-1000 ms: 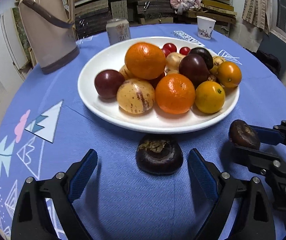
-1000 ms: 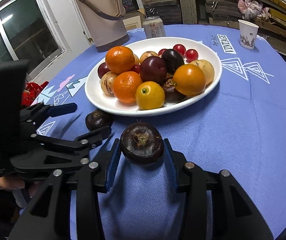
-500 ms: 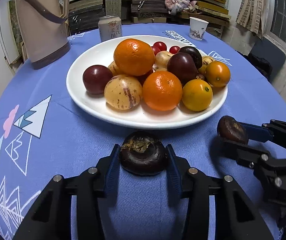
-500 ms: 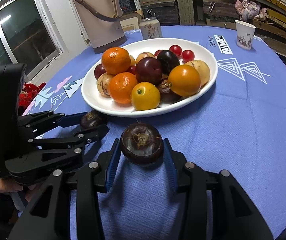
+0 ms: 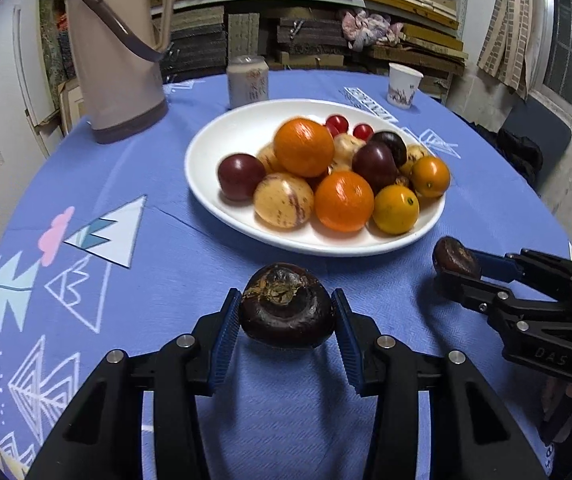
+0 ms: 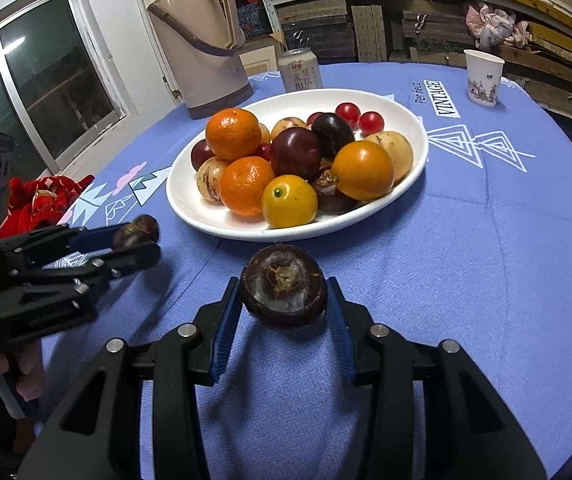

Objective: Organize fruits
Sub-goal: 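Carry both dark brown fruits onto the white plate, opening both tools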

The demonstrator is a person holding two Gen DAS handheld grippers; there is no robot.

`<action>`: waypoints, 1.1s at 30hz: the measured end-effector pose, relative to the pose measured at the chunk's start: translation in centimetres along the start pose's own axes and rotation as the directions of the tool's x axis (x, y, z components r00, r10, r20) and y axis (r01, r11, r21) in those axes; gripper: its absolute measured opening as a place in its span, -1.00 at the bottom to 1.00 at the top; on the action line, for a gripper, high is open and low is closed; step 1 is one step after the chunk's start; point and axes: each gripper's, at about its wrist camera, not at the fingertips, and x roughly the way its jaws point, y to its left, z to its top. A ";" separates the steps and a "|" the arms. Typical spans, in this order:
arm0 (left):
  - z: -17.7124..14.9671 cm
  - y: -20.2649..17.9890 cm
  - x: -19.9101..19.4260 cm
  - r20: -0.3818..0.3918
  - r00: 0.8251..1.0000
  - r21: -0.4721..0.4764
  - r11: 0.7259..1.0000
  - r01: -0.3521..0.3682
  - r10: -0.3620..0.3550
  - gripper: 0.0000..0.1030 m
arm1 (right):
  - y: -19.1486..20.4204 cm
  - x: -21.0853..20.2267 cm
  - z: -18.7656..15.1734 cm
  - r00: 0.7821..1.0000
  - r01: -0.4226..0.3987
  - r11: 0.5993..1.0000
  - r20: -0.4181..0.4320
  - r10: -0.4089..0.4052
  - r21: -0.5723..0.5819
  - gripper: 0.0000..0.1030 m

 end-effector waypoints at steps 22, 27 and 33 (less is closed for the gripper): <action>7.5 0.0 -1.7 0.115 0.993 0.010 1.000 0.009 -0.010 -0.11 | 1.5 -4.6 7.3 0.988 0.031 0.998 0.150 -0.023 -0.047 -0.20; 9.3 -0.2 -0.2 0.111 0.994 0.006 1.000 0.013 -0.013 -0.11 | 1.0 -3.3 8.9 0.989 0.040 0.998 0.142 -0.033 -0.049 -0.20; 10.9 -0.1 1.9 0.090 0.996 -0.008 1.000 0.006 -0.005 -0.11 | 0.5 -1.1 10.3 0.992 0.064 0.996 0.117 -0.056 -0.064 -0.20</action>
